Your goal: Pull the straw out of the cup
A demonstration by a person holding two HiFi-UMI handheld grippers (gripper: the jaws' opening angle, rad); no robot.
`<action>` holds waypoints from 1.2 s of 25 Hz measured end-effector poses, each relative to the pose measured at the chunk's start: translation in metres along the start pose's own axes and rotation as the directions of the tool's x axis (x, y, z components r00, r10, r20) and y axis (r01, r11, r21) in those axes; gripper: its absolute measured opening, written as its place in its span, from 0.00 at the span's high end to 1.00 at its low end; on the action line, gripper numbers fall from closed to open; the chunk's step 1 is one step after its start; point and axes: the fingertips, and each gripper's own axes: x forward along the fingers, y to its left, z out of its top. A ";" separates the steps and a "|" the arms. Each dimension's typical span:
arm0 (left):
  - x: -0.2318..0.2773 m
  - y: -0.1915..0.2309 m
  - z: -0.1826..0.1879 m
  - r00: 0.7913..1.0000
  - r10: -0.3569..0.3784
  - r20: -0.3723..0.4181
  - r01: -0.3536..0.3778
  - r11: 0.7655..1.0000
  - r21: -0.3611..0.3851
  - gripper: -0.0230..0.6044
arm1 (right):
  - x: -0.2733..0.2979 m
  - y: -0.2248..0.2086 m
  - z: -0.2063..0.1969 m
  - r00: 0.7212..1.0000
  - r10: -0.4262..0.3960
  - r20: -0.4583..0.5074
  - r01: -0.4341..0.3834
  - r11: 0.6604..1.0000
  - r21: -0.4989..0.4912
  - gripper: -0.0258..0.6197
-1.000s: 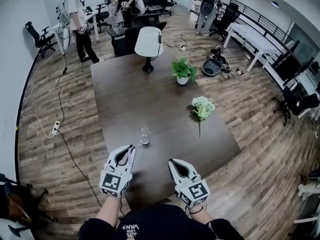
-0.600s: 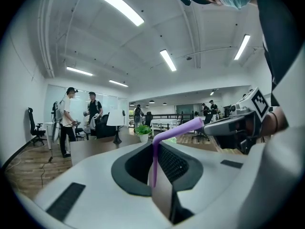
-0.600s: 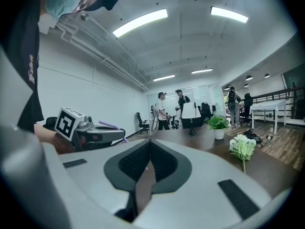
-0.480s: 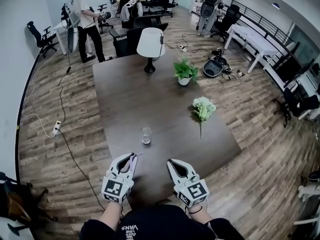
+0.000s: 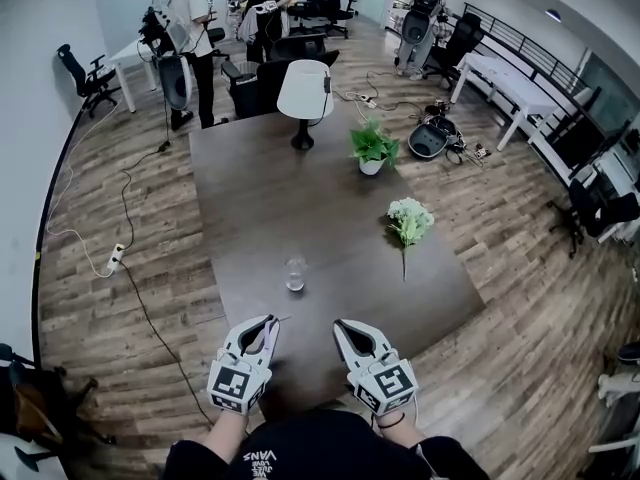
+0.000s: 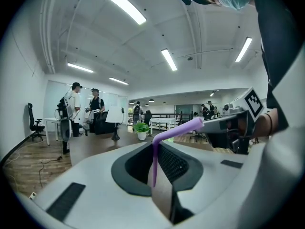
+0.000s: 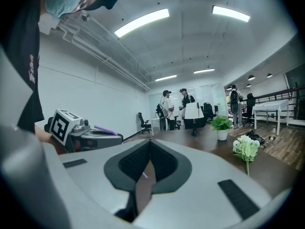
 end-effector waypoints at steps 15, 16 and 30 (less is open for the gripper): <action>-0.002 0.000 0.001 1.000 -0.005 0.009 0.005 1.000 0.001 0.90 | 0.009 0.009 -0.005 0.999 0.027 -0.039 -0.028 0.999 -0.021 0.93; -0.002 0.000 0.001 1.000 -0.005 0.010 0.005 1.000 0.002 0.90 | 0.010 0.009 -0.005 0.999 0.027 -0.041 -0.028 0.999 -0.021 0.93; -0.002 0.003 0.000 1.000 -0.002 0.010 0.002 1.000 -0.008 0.90 | 0.017 0.007 -0.019 0.996 0.027 -0.088 -0.028 0.999 -0.020 0.93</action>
